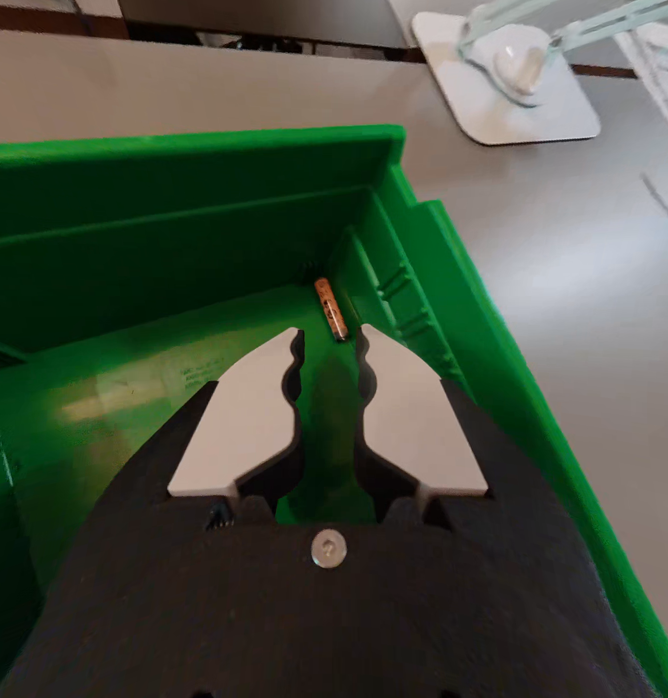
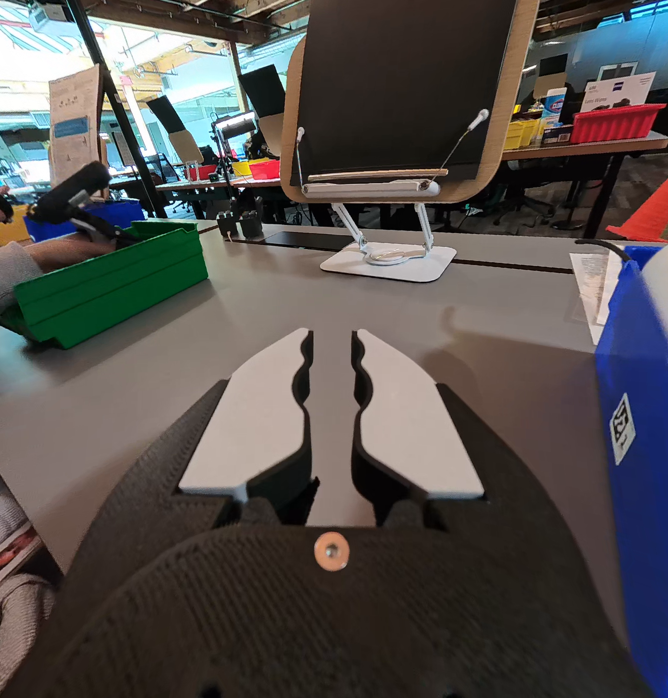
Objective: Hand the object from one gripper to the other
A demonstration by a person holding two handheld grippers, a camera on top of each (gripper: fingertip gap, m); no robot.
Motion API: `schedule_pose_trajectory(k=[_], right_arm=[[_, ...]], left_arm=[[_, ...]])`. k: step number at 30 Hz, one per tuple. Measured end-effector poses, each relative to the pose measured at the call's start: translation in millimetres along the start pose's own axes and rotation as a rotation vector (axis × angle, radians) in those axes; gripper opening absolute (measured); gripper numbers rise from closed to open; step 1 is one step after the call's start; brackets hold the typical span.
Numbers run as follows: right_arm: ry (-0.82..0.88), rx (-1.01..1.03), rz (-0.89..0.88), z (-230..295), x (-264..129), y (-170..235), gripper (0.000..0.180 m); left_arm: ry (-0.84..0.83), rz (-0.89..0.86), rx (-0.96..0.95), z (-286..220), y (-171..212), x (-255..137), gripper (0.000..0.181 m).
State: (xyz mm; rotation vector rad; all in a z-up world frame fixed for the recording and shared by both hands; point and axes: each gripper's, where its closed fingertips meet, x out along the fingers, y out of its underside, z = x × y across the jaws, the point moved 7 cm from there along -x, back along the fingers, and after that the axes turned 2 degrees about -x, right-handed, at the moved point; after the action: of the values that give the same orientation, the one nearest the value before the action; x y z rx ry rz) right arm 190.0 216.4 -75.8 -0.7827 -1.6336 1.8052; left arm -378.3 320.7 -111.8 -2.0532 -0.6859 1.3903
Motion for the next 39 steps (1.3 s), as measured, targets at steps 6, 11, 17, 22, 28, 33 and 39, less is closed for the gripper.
schedule_pose_trajectory(k=[6, 11, 17, 22, 28, 33, 39], right_arm=[[0.016, -0.021, 0.012, -4.3, 0.0, -0.2, 0.019], [0.022, 0.012, 0.037, -10.2, 4.1, 6.0, 0.019], [0.022, -0.012, 0.066, -9.6, 9.0, 8.4, 0.019], [0.034, -0.077, 0.089, -5.8, 9.8, 7.7, 0.019], [0.032, -0.117, 0.117, -2.7, 12.8, 9.9, 0.018], [0.029, -0.106, 0.125, -4.6, 12.6, 12.5, 0.018], [0.027, -0.083, 0.111, -7.6, 11.3, 11.5, 0.018]], left_arm=[[-0.021, 0.093, -0.005, 3.4, 0.2, 29.4, 0.032], [-0.054, 0.135, 0.02, 6.5, 3.8, 41.2, 0.033], [-0.027, 0.123, -0.035, 11.6, 0.4, 42.2, 0.033], [-0.163, 0.169, 0.069, 16.1, -1.1, 39.8, 0.028], [-0.07, 0.139, 0.026, 5.6, -6.6, 41.9, 0.035], [-0.097, 0.163, 0.086, 5.4, -4.6, 45.6, 0.038], [-0.205, 0.168, 0.153, 11.2, -6.6, 38.2, 0.034]])
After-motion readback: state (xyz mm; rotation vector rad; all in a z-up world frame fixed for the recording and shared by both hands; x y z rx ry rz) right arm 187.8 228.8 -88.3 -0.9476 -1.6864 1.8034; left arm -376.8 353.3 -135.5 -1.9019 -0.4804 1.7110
